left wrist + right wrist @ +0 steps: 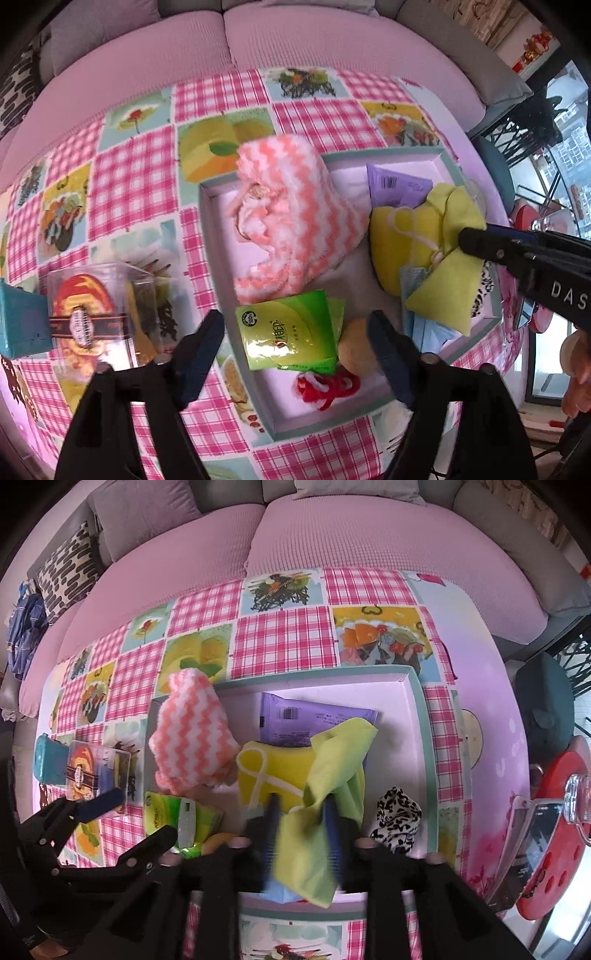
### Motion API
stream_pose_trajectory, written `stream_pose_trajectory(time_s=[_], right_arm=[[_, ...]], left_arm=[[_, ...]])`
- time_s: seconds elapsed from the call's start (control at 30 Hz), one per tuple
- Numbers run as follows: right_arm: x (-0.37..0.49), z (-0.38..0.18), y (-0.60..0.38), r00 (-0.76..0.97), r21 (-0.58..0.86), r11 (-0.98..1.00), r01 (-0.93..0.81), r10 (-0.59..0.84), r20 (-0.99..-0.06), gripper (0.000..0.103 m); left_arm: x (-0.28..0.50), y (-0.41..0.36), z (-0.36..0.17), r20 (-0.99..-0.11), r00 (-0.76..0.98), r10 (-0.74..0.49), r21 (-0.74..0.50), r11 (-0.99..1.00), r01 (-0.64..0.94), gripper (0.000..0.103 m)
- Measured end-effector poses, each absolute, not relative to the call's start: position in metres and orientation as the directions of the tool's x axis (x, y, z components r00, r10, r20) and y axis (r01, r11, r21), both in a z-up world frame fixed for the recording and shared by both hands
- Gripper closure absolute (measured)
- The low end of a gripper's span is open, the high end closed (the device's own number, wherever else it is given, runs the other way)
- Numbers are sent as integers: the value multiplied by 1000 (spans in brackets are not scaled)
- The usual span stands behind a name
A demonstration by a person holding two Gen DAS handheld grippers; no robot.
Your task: Organize soft objects
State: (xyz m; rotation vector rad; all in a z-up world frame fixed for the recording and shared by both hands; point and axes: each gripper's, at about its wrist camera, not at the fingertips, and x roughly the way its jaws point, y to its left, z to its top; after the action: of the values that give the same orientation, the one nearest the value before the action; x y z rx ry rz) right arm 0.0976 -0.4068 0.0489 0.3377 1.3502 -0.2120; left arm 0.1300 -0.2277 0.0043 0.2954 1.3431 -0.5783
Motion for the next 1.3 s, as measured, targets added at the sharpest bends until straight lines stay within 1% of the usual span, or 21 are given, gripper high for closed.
stream_pose_trajectory(time_s=[0.03,0.13,0.23,0.3,0.33,0.37,0.4,0.53,0.63,0.7,0.8,0.83,1.13,1.3], right_arm=[[96,53,-405,215,113,934,340,40,-976,60],[90,62,-401,229,113,934,339,34,-973,59],[83,69,-394,237,114,934,339,32,-971,46],[79,73,-387,241,107,937,332,26,-970,43],[78,73,-384,243,106,938,330,24,-970,41],[75,75,-380,246,107,938,329,24,-969,39],[73,75,-376,249,111,938,327,28,-968,38],[65,74,-358,255,123,941,315,41,-966,26],[59,72,-344,255,123,944,305,43,-966,24],[54,71,-334,254,128,945,302,49,-966,20],[47,70,-322,262,130,945,299,50,-964,10],[43,70,-316,267,130,945,299,47,-963,1],[19,62,-273,297,134,950,281,47,-954,0],[7,55,-251,312,149,950,276,58,-948,0]], left_arm=[[130,-226,9,-966,122,-227,-126,828,547,22],[129,-215,22,-960,153,-235,-121,839,531,22],[129,-195,37,-953,206,-223,-91,857,507,22],[129,-184,44,-949,234,-213,-73,868,491,21],[129,-180,46,-947,247,-207,-65,874,482,18],[130,-174,49,-944,261,-200,-56,880,472,12],[130,-167,52,-941,277,-193,-46,887,460,10],[130,-143,58,-932,323,-164,-16,910,415,10],[131,-121,62,-926,348,-145,-3,926,378,10],[129,-108,63,-923,365,-124,15,935,355,10],[124,-88,62,-920,375,-118,15,942,335,10],[122,-83,61,-920,374,-116,16,943,332,10],[98,-33,48,-917,385,-106,7,960,281,10],[82,-12,45,-900,422,-111,11,962,274,10]])
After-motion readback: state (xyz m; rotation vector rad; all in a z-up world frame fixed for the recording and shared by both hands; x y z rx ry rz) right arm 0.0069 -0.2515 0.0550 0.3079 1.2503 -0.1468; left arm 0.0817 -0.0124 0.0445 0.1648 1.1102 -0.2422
